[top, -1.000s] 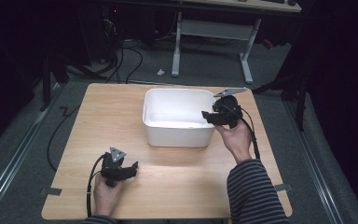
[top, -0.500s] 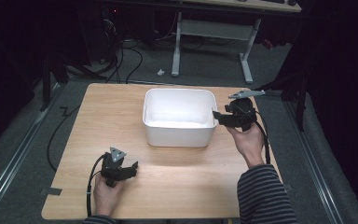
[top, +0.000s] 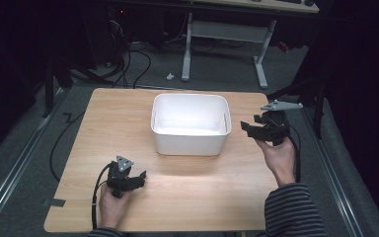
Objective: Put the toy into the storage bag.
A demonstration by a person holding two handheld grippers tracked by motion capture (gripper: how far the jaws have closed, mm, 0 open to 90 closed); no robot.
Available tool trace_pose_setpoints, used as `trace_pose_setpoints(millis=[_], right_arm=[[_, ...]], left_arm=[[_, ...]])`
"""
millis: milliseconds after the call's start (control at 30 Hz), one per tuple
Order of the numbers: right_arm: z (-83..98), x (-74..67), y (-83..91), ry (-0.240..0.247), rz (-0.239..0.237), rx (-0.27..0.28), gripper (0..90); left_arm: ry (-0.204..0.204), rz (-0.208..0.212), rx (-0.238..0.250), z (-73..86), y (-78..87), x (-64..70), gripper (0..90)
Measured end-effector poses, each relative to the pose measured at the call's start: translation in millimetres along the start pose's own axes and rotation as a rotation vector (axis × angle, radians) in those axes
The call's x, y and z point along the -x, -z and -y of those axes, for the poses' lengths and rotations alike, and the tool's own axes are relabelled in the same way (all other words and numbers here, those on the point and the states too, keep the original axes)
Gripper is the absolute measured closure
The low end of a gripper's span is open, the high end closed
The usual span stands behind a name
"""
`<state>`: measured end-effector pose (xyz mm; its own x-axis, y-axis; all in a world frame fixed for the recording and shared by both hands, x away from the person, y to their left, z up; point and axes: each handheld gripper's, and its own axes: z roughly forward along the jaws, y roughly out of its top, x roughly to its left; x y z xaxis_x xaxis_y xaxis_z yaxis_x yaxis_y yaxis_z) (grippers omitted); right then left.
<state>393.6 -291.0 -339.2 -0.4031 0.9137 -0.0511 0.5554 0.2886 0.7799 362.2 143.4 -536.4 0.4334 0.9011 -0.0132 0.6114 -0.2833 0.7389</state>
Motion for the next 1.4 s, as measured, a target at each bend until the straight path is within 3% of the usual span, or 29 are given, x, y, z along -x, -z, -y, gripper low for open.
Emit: trace_pose_setpoints(millis=[133,367,700,933,1400], right_arm=[[7.1,6.7,8.0,-0.025,-0.003,0.005,43.4],[17.1,11.2,20.6,-0.020,0.017,-0.005,42.2],[35.8,17.0,39.8,-0.034,0.019,0.040,44.3],[42.0,16.0,51.7,-0.032,0.008,0.066,45.5],[68.1,20.3,67.4,-0.077,0.011,0.077,42.9]], left_arm=[[0.000,0.000,0.000,0.0,0.0,0.0,22.9],[0.000,0.000,0.000,0.0,0.0,0.0,23.0],[0.000,0.000,0.000,0.0,0.0,0.0,23.0],[0.000,0.000,0.000,0.0,0.0,0.0,23.0],[0.000,0.000,0.000,0.0,0.0,0.1,23.0]])
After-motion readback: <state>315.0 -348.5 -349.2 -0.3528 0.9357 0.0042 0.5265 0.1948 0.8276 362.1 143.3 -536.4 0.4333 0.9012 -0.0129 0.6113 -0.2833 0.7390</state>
